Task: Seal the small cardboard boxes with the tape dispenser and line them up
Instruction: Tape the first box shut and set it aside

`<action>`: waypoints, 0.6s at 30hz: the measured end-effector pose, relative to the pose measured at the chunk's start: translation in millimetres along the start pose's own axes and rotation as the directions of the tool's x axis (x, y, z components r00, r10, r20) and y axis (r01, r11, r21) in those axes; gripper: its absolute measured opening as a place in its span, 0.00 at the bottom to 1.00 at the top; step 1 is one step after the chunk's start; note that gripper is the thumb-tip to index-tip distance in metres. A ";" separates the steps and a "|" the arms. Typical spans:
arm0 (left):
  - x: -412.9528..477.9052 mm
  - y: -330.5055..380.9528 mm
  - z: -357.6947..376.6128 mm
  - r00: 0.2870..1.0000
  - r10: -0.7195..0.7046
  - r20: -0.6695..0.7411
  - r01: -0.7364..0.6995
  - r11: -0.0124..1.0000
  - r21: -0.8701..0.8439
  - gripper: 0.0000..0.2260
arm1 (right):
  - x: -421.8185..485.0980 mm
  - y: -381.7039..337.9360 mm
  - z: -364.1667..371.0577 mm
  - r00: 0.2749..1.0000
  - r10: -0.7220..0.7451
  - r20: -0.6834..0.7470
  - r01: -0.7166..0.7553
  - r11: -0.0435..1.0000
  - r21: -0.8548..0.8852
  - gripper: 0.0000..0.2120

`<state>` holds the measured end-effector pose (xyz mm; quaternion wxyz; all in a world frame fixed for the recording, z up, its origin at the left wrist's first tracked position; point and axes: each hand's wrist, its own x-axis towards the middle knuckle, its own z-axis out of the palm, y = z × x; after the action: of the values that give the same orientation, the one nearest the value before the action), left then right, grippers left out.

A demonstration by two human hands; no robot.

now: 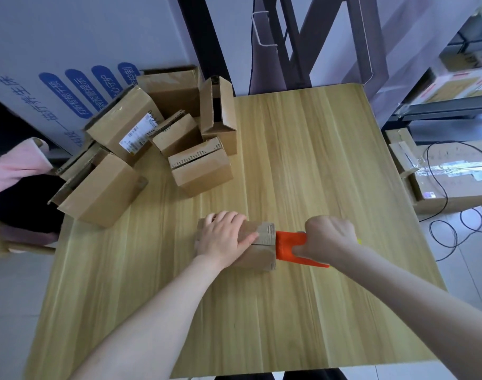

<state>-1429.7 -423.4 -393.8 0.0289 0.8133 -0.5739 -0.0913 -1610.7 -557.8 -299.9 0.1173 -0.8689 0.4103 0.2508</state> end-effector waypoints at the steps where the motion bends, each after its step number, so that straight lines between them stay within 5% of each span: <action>1: -0.3 0.1 0.1 1.000 0.022 0.012 -0.022 1.000 0.003 0.27 | -2.4 -6.2 1.0 0.999 0.015 -0.028 -0.015 1.000 -0.020 0.15; 6: -1.1 1.3 -1.7 1.000 0.010 0.012 -0.010 1.000 -0.012 0.31 | -14.9 -26.9 24.9 0.988 0.042 -0.145 -0.044 0.999 -0.007 0.14; 10: -8.0 1.8 -6.2 0.975 -0.220 0.023 0.221 0.969 -0.107 0.30 | -23.6 -0.7 21.1 0.983 0.155 -0.098 -0.136 0.974 0.183 0.12; 14: -25.5 5.5 -19.4 0.740 -0.672 0.034 0.652 0.703 -0.282 0.27 | -34.8 17.9 10.3 0.965 0.174 -0.195 -0.091 0.924 0.372 0.17; 18: -47.1 4.9 -9.0 0.564 -0.776 0.282 0.794 0.415 -0.445 0.26 | -42.5 16.1 -2.7 0.945 0.143 -0.295 0.082 0.769 0.634 0.15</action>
<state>-1448.0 -381.4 -378.8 0.1948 0.9424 -0.0784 -0.2603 -1645.0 -541.3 -274.9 0.3319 -0.7992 0.4988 -0.0488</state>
